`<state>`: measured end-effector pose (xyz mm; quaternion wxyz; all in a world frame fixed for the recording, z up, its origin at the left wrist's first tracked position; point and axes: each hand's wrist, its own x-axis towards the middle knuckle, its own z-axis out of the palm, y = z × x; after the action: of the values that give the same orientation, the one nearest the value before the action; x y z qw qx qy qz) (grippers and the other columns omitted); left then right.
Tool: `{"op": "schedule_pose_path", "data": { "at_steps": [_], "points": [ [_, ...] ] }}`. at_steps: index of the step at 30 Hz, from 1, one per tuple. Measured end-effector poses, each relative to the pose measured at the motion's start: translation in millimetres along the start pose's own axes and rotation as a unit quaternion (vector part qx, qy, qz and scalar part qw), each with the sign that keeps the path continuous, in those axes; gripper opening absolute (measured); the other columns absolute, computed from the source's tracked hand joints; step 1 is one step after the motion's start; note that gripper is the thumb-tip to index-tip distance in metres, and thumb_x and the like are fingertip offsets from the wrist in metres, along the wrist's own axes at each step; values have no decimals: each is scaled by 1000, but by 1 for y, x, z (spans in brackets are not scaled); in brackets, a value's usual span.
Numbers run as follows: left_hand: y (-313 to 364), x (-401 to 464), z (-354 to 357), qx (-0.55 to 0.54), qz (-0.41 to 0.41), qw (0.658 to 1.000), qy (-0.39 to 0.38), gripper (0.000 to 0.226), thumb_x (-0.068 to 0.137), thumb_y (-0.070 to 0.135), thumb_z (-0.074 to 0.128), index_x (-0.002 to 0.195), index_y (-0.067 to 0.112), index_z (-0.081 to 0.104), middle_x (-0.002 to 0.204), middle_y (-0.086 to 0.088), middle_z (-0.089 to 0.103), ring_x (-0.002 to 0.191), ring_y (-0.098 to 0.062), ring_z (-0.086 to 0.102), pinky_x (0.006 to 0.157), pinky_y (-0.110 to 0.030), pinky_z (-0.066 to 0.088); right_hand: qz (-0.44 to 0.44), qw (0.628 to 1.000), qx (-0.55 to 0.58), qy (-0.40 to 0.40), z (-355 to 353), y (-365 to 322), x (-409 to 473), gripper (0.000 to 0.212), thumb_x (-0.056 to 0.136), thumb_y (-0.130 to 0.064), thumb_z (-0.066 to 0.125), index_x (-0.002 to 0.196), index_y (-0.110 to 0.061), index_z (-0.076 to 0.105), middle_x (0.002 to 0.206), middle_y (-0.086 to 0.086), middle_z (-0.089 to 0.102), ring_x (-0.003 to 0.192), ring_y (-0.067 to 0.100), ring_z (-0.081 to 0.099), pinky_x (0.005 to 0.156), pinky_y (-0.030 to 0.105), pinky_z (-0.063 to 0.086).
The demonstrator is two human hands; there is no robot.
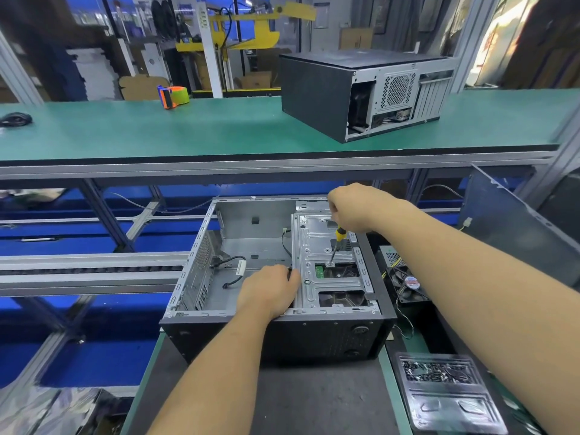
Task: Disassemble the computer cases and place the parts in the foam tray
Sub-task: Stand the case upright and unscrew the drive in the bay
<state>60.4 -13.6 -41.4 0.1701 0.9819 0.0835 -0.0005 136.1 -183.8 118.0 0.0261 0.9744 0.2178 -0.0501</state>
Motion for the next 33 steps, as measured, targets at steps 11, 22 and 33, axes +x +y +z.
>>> {"op": "schedule_pose_path", "data": {
  "at_steps": [11, 22, 33],
  "points": [
    [1, -2, -1, 1, 8, 1000, 5, 49, 101, 47, 28, 67, 19, 50, 68, 4, 56, 62, -14, 50, 64, -35, 37, 1, 999, -6, -45, -5, -5, -5, 27, 102, -38, 49, 108, -12, 52, 105, 8, 52, 86, 28, 57, 77, 37, 47],
    [1, -2, -1, -3, 17, 1000, 5, 49, 101, 47, 28, 67, 20, 49, 68, 6, 54, 71, -23, 55, 69, -36, 40, -22, 999, 35, -9, -2, 2, -3, 19, 93, -10, 57, 110, -4, 62, 110, 15, 66, 103, 36, 62, 84, 45, 52],
    [1, -2, -1, -1, 11, 1000, 5, 49, 102, 48, 28, 68, 20, 50, 69, 4, 57, 63, -13, 50, 66, -36, 39, 22, 1000, 6, -6, -1, -5, -1, 30, 106, -32, 40, 87, -10, 49, 82, 6, 51, 81, 29, 55, 75, 38, 47]
  ]
}}
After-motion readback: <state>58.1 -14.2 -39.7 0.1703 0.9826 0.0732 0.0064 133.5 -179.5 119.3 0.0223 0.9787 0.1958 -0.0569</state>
